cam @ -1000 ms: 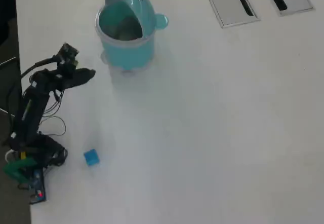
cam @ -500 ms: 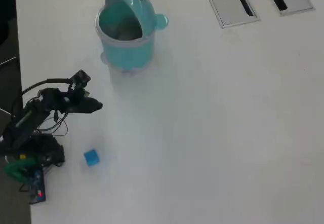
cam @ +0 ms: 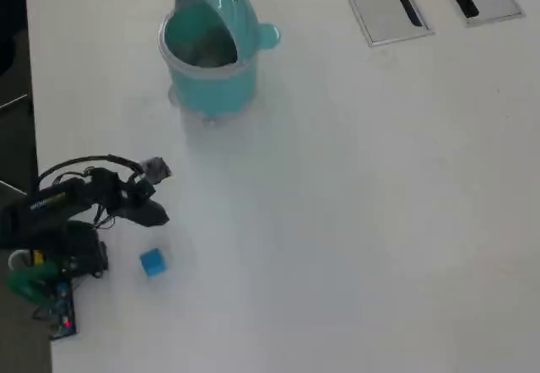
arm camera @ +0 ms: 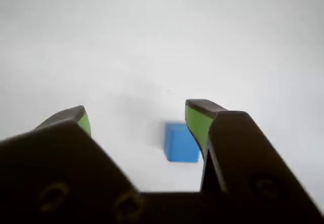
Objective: Grasp RGB lego blocks and put them in the bin one by one.
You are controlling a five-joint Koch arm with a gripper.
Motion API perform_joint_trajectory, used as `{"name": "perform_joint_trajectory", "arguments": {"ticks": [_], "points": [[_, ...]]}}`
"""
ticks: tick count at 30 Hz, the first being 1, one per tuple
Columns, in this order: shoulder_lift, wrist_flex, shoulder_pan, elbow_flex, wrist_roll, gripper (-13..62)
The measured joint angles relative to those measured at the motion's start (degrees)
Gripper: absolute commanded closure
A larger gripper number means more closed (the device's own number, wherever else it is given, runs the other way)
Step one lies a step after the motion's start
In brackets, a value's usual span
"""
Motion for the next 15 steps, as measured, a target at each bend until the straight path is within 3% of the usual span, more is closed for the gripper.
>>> {"name": "perform_joint_trajectory", "arguments": {"ticks": [15], "points": [[-4.0, -6.9, 23.3, 10.5, -15.2, 15.5]]}}
